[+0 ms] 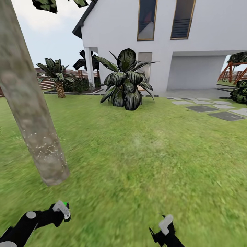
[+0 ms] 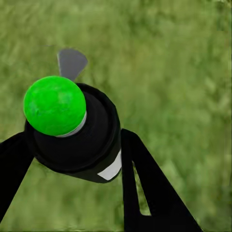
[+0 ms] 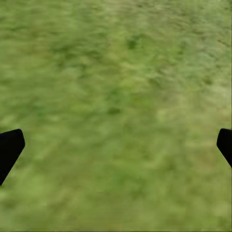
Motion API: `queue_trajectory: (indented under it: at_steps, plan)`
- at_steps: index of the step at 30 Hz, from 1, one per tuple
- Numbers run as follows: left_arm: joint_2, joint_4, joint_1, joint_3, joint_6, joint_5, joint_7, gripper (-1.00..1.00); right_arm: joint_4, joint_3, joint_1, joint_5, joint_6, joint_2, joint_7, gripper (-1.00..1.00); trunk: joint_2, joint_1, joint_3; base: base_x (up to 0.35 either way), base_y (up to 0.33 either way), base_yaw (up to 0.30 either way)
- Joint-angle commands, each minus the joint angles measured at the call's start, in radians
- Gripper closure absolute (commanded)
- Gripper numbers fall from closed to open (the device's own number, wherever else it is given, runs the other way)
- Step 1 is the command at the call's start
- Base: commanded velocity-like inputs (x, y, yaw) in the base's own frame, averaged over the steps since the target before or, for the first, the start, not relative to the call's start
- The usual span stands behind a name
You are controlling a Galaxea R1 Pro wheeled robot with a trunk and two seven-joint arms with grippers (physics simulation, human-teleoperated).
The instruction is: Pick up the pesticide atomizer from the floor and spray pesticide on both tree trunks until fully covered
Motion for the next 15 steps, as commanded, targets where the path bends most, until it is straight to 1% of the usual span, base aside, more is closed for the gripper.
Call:
queue_trajectory:
  at_steps: [1, 2, 3, 4, 5, 6, 7, 8, 9, 10, 11, 12, 13, 15]
  plan:
    - [-0.001, -0.004, -0.003, 0.008, -0.011, -0.039, -0.075, 1.00, -0.046, 0.009, 0.000, 0.029, 0.024, -0.003, 0.087, -1.00, 0.000, -0.001, -0.001, -0.228, 0.000, 0.000]
    - [-0.002, -0.007, -0.006, 0.009, -0.012, -0.062, -0.133, 1.00, -0.083, 0.012, 0.000, 0.052, 0.059, -0.005, 0.178, -1.00, 0.000, -0.001, -0.001, -0.124, 0.000, 0.000]
    - [-0.004, -0.009, -0.010, 0.007, -0.013, -0.089, -0.203, 1.00, -0.119, 0.014, -0.002, 0.073, 0.104, -0.013, 0.287, -1.00, 0.000, -0.001, -0.001, -0.051, 0.000, 0.000]
    - [-0.008, -0.010, -0.012, -0.005, -0.013, -0.114, -0.248, 1.00, -0.142, 0.015, -0.006, 0.085, 0.123, -0.017, 0.350, -1.00, 0.000, -0.001, -0.001, -0.026, 0.000, 0.000]
    - [-0.010, -0.010, -0.013, -0.034, -0.012, -0.144, -0.284, 1.00, -0.168, 0.015, -0.014, 0.099, 0.135, -0.019, 0.401, -1.00, 0.000, -0.001, -0.001, -0.013, 0.000, 0.000]
    - [-0.012, -0.009, -0.016, -0.068, -0.010, -0.168, -0.309, 1.00, -0.196, 0.015, -0.025, 0.119, 0.147, -0.020, 0.457, -1.00, 0.000, -0.001, -0.001, -0.007, 0.000, 0.000]
    - [-0.016, -0.010, -0.017, -0.095, -0.008, -0.180, -0.323, 1.00, -0.223, 0.015, -0.035, 0.149, 0.159, -0.020, 0.525, -1.00, 0.000, -0.001, -0.001, -0.004, 0.000, 0.000]
    - [-0.026, -0.010, -0.017, -0.113, -0.006, -0.188, -0.330, 1.00, -0.251, 0.014, -0.042, 0.182, 0.171, -0.020, 0.598, -1.00, 0.000, -0.001, -0.001, -0.002, 0.000, 0.000]
    - [-0.040, -0.010, -0.017, -0.123, -0.004, -0.195, -0.334, 1.00, -0.286, 0.014, -0.046, 0.210, 0.183, -0.021, 0.665, -1.00, 0.000, -0.001, -0.001, 0.000, 0.000, 0.000]
    - [-0.053, -0.011, -0.017, -0.128, -0.002, -0.204, -0.335, 1.00, -0.315, 0.014, -0.049, 0.224, 0.190, -0.021, 0.708, -1.00, 0.000, -0.001, -0.001, 0.000, 0.000, 0.000]
    - [-0.063, -0.011, -0.018, -0.131, -0.001, -0.215, -0.336, 1.00, -0.337, 0.014, -0.050, 0.231, 0.194, -0.020, 0.731, -1.00, 0.000, -0.001, -0.001, 0.000, 0.000, 0.000]
    - [-0.079, -0.013, -0.026, -0.132, 0.001, -0.229, -0.332, 1.00, -0.354, 0.013, -0.052, 0.237, 0.197, -0.018, 0.747, -1.00, 0.000, -0.001, -0.001, 0.000, 0.000, 0.000]
    - [-0.089, -0.023, -0.028, -0.132, 0.003, -0.234, -0.329, 1.00, -0.358, 0.012, -0.053, 0.239, 0.203, -0.015, 0.750, -1.00, 0.000, -0.001, -0.001, 0.000, 0.000, 0.000]
    - [-0.100, -0.045, -0.030, -0.131, 0.003, -0.237, -0.326, 1.00, -0.372, 0.014, -0.054, 0.240, 0.253, -0.010, 0.753, -1.00, 0.000, -0.001, -0.001, 0.000, 0.000, 0.000]
